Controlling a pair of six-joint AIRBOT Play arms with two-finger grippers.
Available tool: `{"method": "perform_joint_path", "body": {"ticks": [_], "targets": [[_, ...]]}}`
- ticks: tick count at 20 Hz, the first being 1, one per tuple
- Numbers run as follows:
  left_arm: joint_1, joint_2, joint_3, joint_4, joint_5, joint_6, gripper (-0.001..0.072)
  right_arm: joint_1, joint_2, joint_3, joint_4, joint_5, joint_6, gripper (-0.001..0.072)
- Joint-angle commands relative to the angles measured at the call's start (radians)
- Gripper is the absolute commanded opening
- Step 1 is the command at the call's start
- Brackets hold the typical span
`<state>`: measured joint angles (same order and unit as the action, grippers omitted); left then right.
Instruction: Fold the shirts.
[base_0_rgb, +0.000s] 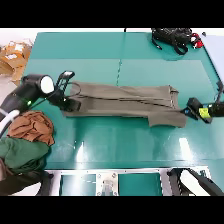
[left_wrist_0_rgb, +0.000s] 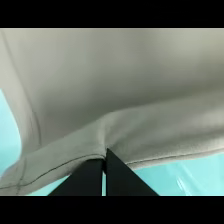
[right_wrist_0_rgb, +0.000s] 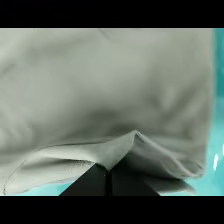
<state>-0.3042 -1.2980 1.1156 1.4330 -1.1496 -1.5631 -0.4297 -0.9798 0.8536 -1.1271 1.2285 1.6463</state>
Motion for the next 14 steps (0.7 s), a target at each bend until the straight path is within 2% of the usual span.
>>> {"method": "perform_joint_path", "body": {"ticks": [1, 5, 9, 10, 11, 12, 13, 14], "targets": [[0.001, -0.174, 0.198, 0.004, 0.036, 0.027, 0.0025, 0.075, -0.164, 0.136, 0.036, -0.124, -0.005, 0.0023], [0.001, -0.419, 0.456, 0.005, 0.043, 0.033, 0.0026, 0.101, -0.421, 0.288, 0.049, -0.189, -0.005, 0.0024], [0.007, -0.569, 0.618, 0.006, 0.105, 0.037, 0.0027, 0.110, -0.640, 0.433, 0.055, -0.212, -0.005, 0.0024], [0.015, -0.583, 0.639, 0.013, 0.127, 0.022, 0.0096, 0.113, -0.674, 0.460, 0.054, -0.220, -0.005, 0.0030], [0.025, -0.588, 0.652, 0.013, 0.164, -0.003, 0.0482, 0.111, -0.694, 0.487, 0.053, -0.218, -0.009, 0.0107], [0.044, -0.588, 0.671, 0.013, 0.195, -0.057, 0.0693, 0.103, -0.697, 0.510, 0.053, -0.212, -0.013, 0.0241], [0.066, -0.588, 0.697, 0.011, 0.195, -0.089, 0.0690, 0.088, -0.695, 0.542, 0.053, -0.181, -0.045, 0.0398], [0.095, -0.588, 0.729, 0.011, 0.167, -0.107, 0.0690, 0.065, -0.695, 0.577, 0.053, -0.124, -0.085, 0.0512]]}}
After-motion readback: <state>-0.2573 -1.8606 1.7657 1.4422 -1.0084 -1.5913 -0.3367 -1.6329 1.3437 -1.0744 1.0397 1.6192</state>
